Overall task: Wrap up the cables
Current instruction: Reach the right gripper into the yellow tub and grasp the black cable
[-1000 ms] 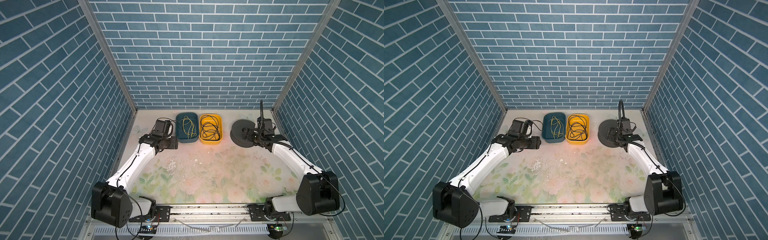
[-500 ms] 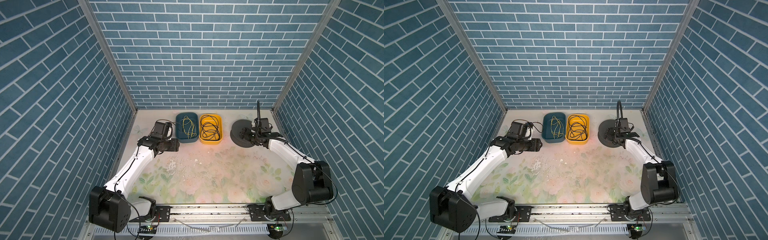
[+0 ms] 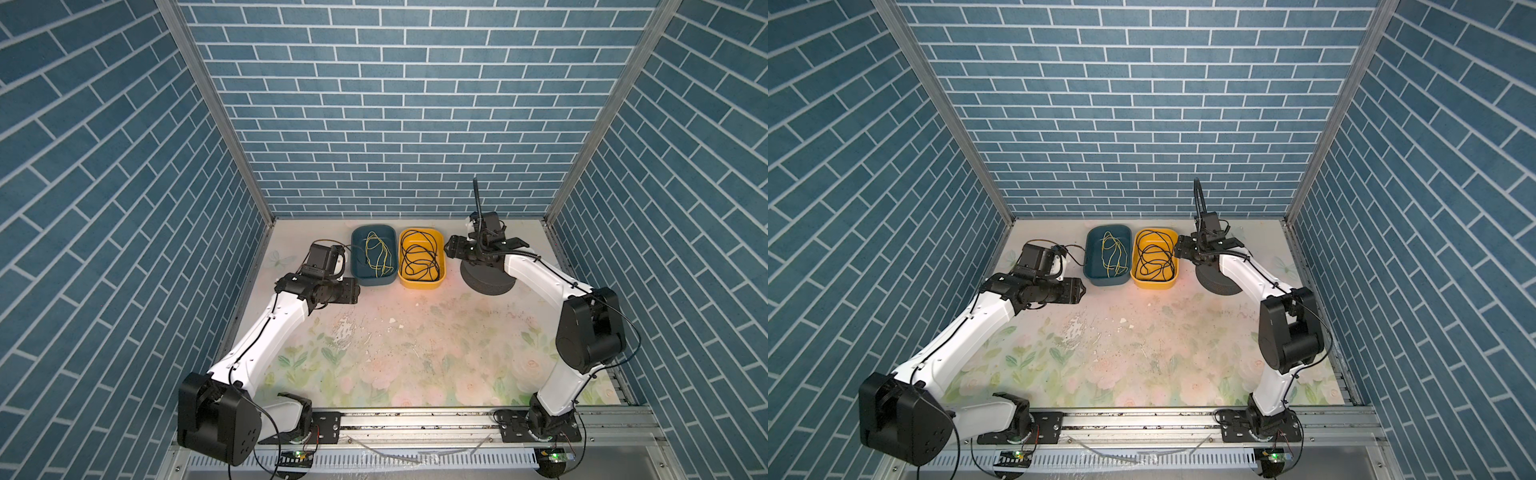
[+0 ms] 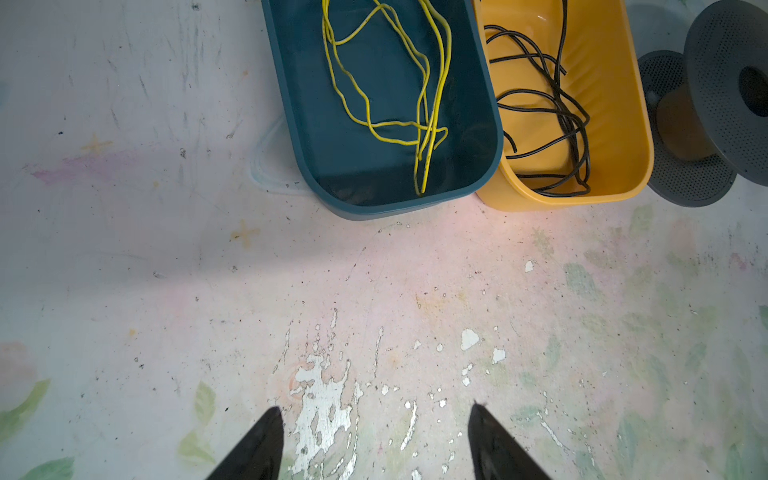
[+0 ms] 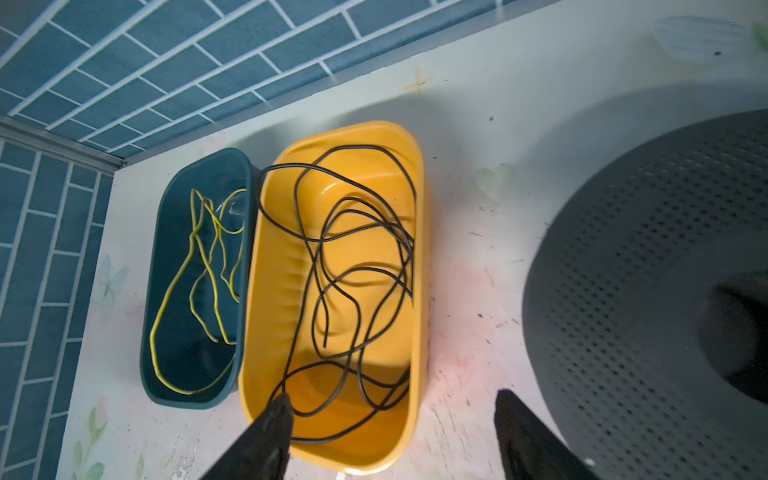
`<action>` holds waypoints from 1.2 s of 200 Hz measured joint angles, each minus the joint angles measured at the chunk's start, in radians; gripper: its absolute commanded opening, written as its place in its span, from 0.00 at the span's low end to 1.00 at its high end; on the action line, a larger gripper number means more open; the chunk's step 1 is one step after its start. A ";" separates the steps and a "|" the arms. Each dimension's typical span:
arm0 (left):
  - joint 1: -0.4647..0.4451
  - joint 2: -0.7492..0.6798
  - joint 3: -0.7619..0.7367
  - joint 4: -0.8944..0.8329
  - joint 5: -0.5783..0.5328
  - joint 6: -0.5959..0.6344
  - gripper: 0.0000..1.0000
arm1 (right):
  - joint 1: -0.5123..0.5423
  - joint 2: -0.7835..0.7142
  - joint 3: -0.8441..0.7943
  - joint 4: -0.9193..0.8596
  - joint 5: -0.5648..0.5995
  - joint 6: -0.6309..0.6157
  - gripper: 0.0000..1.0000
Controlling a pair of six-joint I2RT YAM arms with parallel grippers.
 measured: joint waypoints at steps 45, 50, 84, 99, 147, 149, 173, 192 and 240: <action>0.000 -0.007 -0.003 0.006 0.010 0.000 0.71 | 0.092 0.113 0.129 -0.063 0.064 -0.017 0.70; 0.000 -0.007 -0.003 0.006 0.011 0.000 0.71 | 0.100 0.125 0.141 -0.070 0.071 -0.018 0.69; 0.000 -0.010 -0.008 0.011 0.017 0.000 0.71 | 0.143 0.220 0.245 -0.138 0.121 -0.018 0.67; 0.000 -0.013 -0.009 0.013 0.019 0.000 0.71 | 0.156 0.257 0.287 -0.170 0.145 -0.018 0.67; -0.001 -0.034 -0.023 0.029 0.019 -0.001 0.71 | 0.179 0.336 0.346 -0.257 0.216 -0.016 0.67; -0.001 -0.035 -0.024 0.030 0.019 -0.001 0.71 | 0.179 0.339 0.348 -0.261 0.219 -0.016 0.67; -0.001 -0.038 -0.026 0.033 0.020 -0.001 0.71 | 0.182 0.381 0.378 -0.294 0.235 -0.008 0.68; -0.001 -0.038 -0.026 0.038 0.023 -0.002 0.70 | 0.183 0.413 0.395 -0.298 0.245 -0.008 0.67; -0.001 -0.039 -0.036 0.051 0.025 -0.005 0.70 | 0.184 0.507 0.460 -0.304 0.232 0.010 0.64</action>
